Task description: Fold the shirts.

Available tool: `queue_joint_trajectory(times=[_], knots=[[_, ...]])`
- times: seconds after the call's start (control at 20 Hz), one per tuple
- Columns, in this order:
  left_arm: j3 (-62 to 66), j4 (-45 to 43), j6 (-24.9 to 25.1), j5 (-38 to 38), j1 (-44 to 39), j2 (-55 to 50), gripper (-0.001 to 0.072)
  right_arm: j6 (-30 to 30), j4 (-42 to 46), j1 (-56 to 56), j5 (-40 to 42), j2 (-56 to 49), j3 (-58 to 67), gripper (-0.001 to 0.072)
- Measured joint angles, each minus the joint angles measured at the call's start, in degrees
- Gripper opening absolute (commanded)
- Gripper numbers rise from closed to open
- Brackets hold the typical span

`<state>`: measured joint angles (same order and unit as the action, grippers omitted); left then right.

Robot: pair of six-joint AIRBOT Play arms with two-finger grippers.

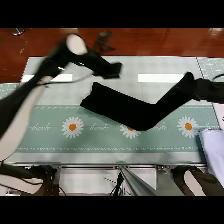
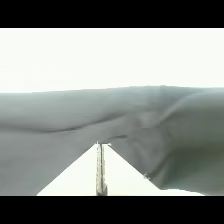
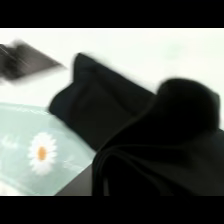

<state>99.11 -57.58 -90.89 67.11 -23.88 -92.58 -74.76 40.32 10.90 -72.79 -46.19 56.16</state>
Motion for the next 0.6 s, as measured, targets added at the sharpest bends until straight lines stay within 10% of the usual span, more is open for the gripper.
queue_joint_trajectory(times=[0.6], knots=[[-50.5, -3.2, 2.8, -1.8, 18.3, 56.9, 0.0022, -3.0, -2.2, -35.8, 14.1, -44.7, 30.9, 0.0023]])
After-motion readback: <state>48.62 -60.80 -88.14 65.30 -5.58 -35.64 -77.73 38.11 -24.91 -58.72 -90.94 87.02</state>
